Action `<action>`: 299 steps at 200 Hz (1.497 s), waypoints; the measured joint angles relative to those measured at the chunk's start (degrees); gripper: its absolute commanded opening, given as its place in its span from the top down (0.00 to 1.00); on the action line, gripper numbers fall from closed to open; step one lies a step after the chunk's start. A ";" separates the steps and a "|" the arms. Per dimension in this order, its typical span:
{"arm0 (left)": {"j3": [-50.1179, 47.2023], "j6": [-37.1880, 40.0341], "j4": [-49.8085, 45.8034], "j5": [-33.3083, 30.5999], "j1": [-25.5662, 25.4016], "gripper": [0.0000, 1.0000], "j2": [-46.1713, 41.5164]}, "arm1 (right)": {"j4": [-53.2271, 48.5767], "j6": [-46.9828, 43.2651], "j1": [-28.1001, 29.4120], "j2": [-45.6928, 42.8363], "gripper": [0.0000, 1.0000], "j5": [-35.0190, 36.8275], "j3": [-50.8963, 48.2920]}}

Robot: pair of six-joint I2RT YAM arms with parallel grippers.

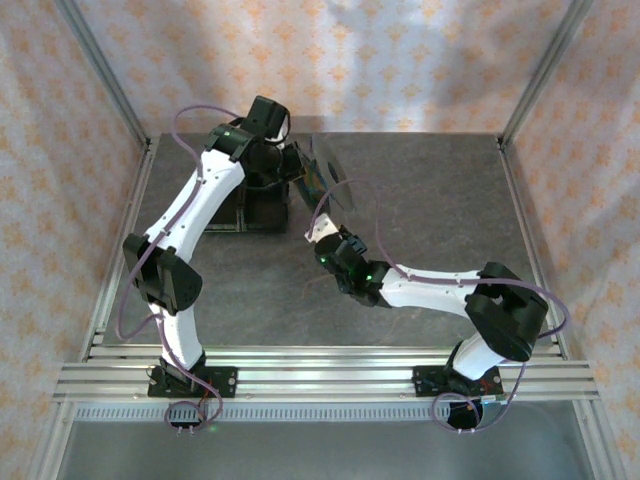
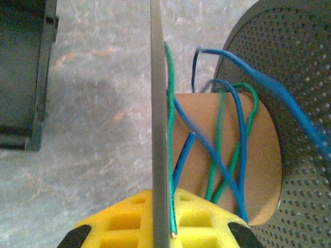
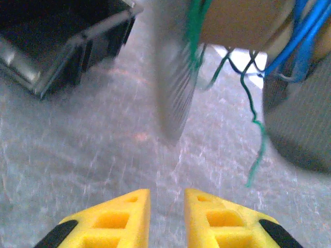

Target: Wrap the cables

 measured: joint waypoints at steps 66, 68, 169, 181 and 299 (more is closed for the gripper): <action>0.00 -0.66 2.47 0.09 0.31 1.00 0.00 | -5.25 1.57 0.00 -0.83 0.74 -0.52 0.00; 0.00 -0.66 2.49 0.09 0.31 1.00 0.00 | -5.46 1.77 0.00 -1.09 0.74 -0.63 0.00; -4.33 -0.13 5.35 -0.50 0.31 1.00 -3.19 | -18.58 16.68 -0.28 -29.44 0.01 -14.21 3.65; -7.61 0.52 6.84 -0.42 0.31 1.00 -5.75 | -21.05 19.52 -0.31 -32.22 0.01 -16.50 4.11; -54.05 3.02 25.22 3.34 0.35 1.00 -47.82 | -25.97 48.33 -3.30 -53.09 0.00 -32.94 -5.90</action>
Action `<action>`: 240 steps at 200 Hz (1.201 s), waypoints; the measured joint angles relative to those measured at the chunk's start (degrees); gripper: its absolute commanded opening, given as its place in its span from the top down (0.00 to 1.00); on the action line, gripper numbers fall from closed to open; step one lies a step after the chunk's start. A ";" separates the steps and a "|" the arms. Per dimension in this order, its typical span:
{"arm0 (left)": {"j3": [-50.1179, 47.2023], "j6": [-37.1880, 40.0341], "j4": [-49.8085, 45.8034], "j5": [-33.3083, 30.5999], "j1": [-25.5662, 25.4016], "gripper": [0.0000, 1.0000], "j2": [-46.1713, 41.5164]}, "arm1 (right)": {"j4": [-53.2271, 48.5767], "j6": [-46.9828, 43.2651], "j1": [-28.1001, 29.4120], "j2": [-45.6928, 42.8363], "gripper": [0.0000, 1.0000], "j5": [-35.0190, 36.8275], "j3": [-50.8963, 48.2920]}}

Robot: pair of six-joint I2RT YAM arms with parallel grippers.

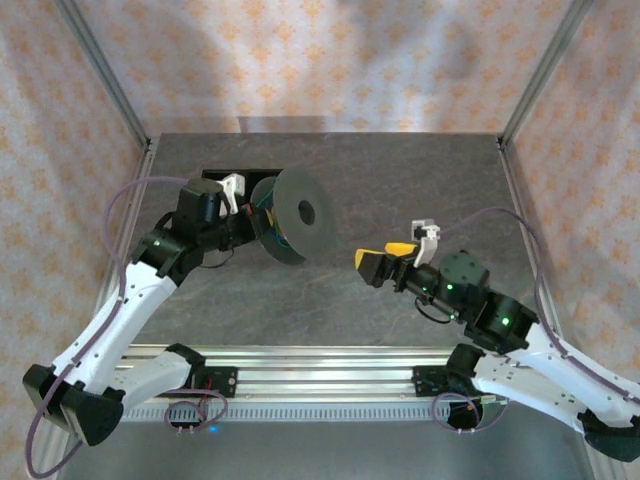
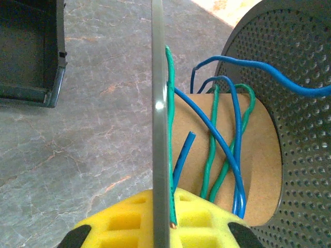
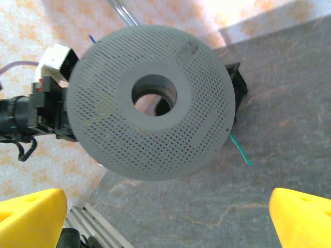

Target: Wrap the cables

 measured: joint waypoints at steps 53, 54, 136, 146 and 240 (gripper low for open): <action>1.90 0.52 -0.17 -0.79 -0.24 1.00 1.22 | -0.92 1.88 -1.57 3.17 0.00 -1.60 1.20; 2.08 0.57 -0.33 -0.92 -0.33 1.00 1.33 | -1.01 1.88 -1.60 3.26 0.00 -1.60 1.31; 35.78 20.04 -16.04 -33.97 -21.40 1.00 22.67 | -17.25 1.79 -25.77 14.73 0.00 -8.68 19.37; 38.32 22.95 -17.14 -39.45 -23.32 1.00 25.57 | -18.99 1.62 -28.68 16.09 0.00 -11.28 19.37; 42.64 56.33 -4.81 -75.95 -36.20 1.00 53.46 | -23.43 4.17 -42.75 10.36 0.00 -15.37 4.63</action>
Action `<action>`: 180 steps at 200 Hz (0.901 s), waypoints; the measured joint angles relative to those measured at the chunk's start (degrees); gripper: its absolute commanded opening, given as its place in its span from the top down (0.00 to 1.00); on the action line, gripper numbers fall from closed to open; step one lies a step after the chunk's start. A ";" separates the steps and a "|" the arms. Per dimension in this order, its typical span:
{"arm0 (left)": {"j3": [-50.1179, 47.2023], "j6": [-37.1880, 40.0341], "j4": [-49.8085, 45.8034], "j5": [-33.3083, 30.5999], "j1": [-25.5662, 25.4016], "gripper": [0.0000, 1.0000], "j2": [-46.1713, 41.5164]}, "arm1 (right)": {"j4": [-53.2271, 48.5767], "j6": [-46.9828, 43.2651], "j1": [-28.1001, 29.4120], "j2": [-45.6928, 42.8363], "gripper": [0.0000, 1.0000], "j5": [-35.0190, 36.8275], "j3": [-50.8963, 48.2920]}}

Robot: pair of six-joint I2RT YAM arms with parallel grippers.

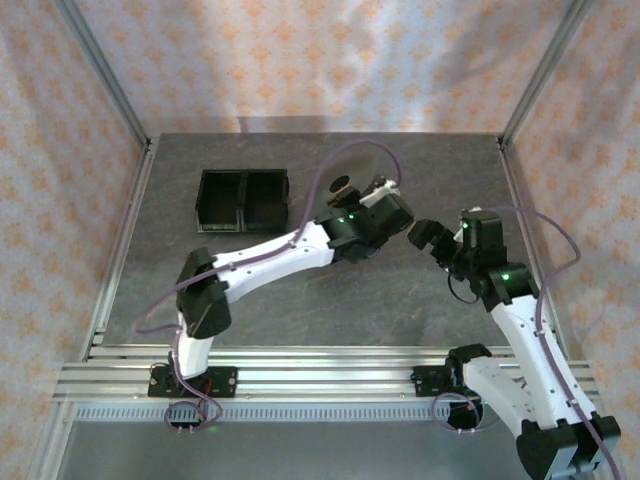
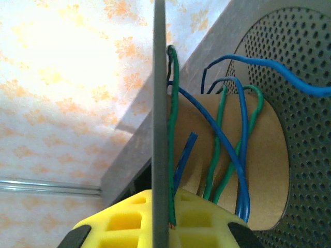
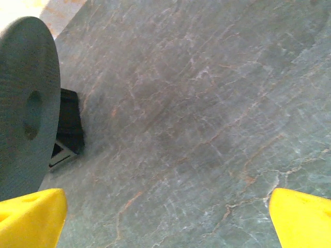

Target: Wrap the cables

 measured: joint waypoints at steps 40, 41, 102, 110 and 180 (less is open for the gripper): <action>-2.21 8.72 7.28 -5.73 -0.09 1.00 8.00 | 0.00 0.46 -0.07 -3.43 0.00 3.45 -2.10; -2.23 9.01 7.50 -5.88 -0.09 1.00 8.37 | 0.00 0.46 -0.07 -3.54 0.00 3.56 -2.19; -2.23 15.41 13.75 -9.99 -0.31 1.00 16.02 | -0.61 0.68 -0.70 -3.89 0.00 8.26 -5.99; -2.23 16.11 14.71 -10.51 -0.33 0.90 16.70 | -0.68 0.68 -0.79 -3.85 0.00 8.66 -6.29; 4.33 6.54 2.64 -10.08 -0.52 0.33 19.69 | -1.29 0.66 -1.11 -3.23 0.00 11.47 -7.63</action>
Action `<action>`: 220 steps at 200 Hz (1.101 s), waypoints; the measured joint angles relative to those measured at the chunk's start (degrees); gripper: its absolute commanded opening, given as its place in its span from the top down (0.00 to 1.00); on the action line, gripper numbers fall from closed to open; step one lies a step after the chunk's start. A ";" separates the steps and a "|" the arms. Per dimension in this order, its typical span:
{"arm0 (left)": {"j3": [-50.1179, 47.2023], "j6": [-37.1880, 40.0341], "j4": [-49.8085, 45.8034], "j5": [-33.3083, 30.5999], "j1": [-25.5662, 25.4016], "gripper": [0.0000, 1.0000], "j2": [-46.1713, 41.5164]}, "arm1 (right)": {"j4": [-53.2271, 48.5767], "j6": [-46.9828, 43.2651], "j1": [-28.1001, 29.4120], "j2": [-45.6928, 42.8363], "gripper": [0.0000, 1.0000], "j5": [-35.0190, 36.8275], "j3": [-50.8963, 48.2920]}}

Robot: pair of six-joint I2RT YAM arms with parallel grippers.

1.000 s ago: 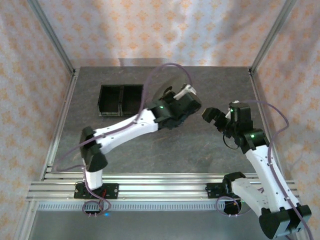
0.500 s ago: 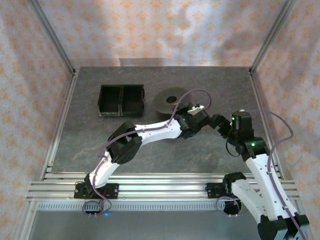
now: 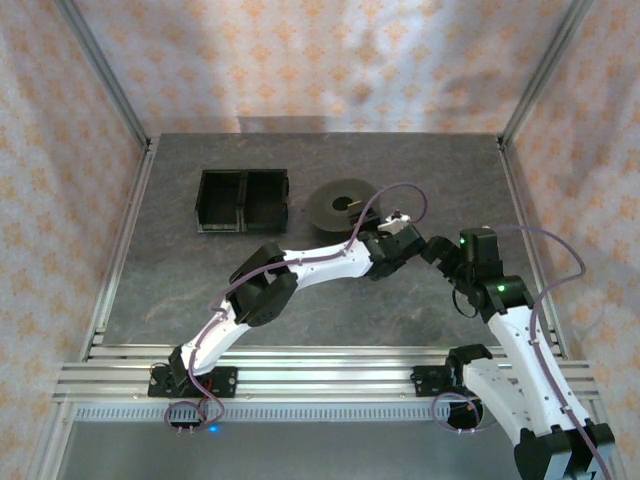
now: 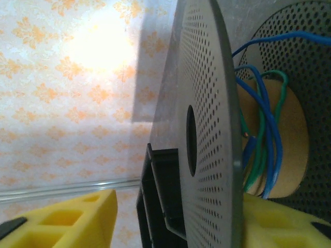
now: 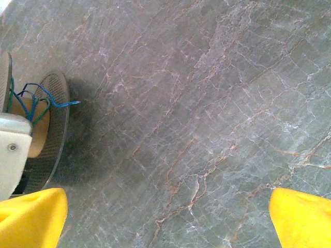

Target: Wrap the cables

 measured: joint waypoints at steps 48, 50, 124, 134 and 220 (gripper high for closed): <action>3.85 -14.16 -12.55 10.32 -1.42 0.07 -2.10 | 0.87 -0.20 0.00 0.00 0.00 -0.52 0.00; 3.76 -14.60 -12.94 10.88 -1.62 0.06 -2.47 | 1.07 -0.22 0.02 0.00 0.00 -0.63 0.00; -11.67 -25.77 -13.11 26.95 -4.42 0.00 -26.86 | 3.89 -0.90 0.52 -3.30 0.00 -1.79 0.00; -13.62 -26.56 -12.26 28.41 -4.20 0.00 -30.10 | 3.91 -0.96 0.52 -3.74 0.00 -1.81 0.00; -39.98 -32.68 0.48 36.06 8.44 0.00 -57.92 | 10.05 -7.30 0.52 -9.81 0.00 -0.04 -1.86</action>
